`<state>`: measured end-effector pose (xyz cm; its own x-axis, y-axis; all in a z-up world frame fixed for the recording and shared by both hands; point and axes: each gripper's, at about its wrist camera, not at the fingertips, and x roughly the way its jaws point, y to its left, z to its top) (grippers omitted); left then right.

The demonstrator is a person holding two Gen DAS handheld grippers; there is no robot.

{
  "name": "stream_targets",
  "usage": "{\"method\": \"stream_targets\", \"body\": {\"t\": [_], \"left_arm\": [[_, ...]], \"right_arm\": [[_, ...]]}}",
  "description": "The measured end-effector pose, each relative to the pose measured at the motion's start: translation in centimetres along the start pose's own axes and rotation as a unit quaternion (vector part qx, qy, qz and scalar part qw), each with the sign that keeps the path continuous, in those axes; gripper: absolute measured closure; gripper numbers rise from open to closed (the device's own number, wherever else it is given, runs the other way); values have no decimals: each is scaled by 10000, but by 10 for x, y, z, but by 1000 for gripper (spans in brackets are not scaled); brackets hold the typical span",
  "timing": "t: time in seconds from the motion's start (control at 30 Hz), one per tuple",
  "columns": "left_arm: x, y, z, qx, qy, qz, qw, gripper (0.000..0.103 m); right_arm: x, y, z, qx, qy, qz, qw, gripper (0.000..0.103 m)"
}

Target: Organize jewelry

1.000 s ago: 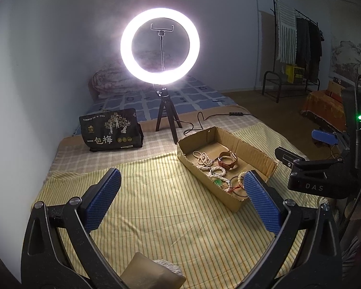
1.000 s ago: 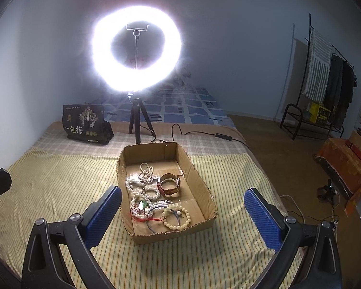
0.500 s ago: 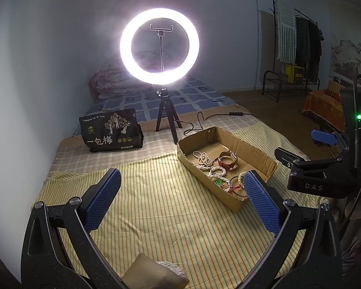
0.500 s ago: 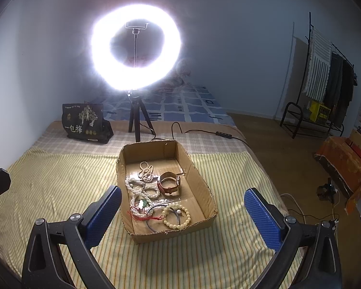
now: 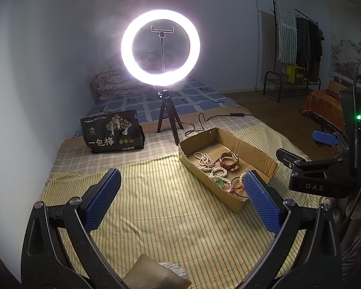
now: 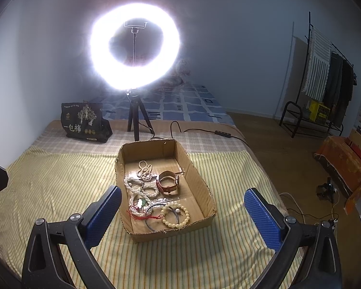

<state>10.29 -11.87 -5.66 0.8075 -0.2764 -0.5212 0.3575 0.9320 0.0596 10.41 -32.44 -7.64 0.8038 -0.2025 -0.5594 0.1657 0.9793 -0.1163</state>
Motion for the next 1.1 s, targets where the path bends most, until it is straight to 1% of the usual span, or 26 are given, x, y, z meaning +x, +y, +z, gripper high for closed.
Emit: {"method": "stream_targets", "body": {"t": [1.1], "left_arm": [[-1,2,0,24,-2,3,10000,0]], "right_arm": [[0,3,-3,-51,26,11,10000,0]]}}
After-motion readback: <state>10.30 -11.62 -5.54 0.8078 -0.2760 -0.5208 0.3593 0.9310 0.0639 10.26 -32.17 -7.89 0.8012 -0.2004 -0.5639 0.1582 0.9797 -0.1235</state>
